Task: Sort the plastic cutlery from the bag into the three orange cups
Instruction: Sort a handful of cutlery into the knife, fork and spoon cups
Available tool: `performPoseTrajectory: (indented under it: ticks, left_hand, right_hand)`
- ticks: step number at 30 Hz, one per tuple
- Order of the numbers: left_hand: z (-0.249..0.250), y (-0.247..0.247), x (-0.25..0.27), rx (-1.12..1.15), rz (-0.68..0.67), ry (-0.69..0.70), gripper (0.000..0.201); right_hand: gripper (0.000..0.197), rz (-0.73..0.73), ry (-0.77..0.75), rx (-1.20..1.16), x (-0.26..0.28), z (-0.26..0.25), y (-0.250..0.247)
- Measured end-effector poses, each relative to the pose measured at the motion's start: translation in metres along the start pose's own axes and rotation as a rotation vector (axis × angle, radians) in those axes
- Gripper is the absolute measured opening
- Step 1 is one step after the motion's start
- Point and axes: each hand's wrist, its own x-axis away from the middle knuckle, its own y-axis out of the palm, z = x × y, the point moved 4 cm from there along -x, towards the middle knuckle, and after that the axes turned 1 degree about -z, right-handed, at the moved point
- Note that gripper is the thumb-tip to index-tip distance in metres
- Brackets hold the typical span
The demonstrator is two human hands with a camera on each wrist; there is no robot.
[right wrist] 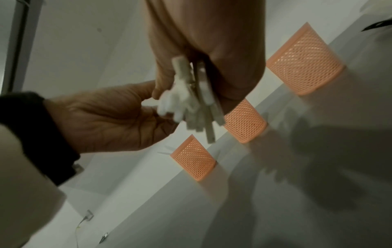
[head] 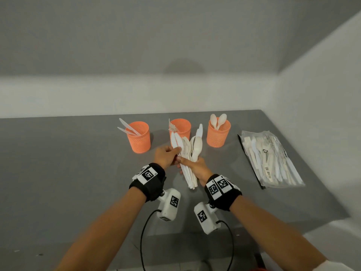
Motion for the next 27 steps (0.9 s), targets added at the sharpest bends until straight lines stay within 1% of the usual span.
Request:
performPoseTrajectory:
  ticks: [2,3,6,11,13,15,16,18,21,23,25,27]
  left_hand:
    - [-0.003,0.003,-0.005,0.046,-0.02,-0.025,0.022]
    - [-0.003,0.005,-0.007,0.058,-0.027,-0.03,0.022]
    - [-0.002,0.011,-0.015,0.088,-0.031,-0.02,0.021]
    - [0.004,0.021,-0.025,0.058,0.02,0.013,0.028]
    - [0.004,0.024,-0.032,0.054,0.027,0.014,0.025]
    - [0.002,0.027,-0.038,0.049,0.027,0.003,0.015]
    - [0.002,0.029,-0.041,0.052,0.026,0.003,0.015]
    - [0.001,0.033,-0.047,0.086,0.027,0.01,0.022]
    - [0.004,0.036,-0.051,0.187,0.028,0.014,0.02]
    - [0.005,0.036,-0.052,0.254,0.042,-0.006,0.021]
    - [0.008,0.035,-0.053,0.332,0.062,-0.01,0.025]
    - [0.014,0.034,-0.056,0.386,0.101,-0.009,0.026]
  right_hand:
    - [0.005,-0.02,0.012,-0.013,-0.005,-0.001,-0.005]
    - [0.004,-0.023,0.011,-0.019,-0.009,-0.001,-0.007]
    - [0.006,-0.034,-0.006,-0.01,-0.023,-0.003,-0.013]
    - [0.009,-0.095,-0.039,-0.021,-0.044,-0.005,-0.019]
    - [0.009,-0.117,-0.032,-0.057,-0.05,-0.005,-0.023]
    - [0.009,-0.118,-0.02,-0.083,-0.057,-0.004,-0.029]
    - [0.009,-0.114,-0.018,-0.087,-0.061,-0.003,-0.032]
    - [0.009,-0.106,-0.029,-0.079,-0.067,-0.005,-0.039]
    - [0.008,-0.096,-0.027,-0.053,-0.075,-0.01,-0.054]
    - [0.007,-0.113,0.002,-0.03,-0.078,-0.009,-0.061]
    - [0.003,-0.153,0.079,0.008,-0.079,-0.006,-0.064]
    - [0.005,-0.22,0.169,0.003,-0.079,-0.002,-0.065]
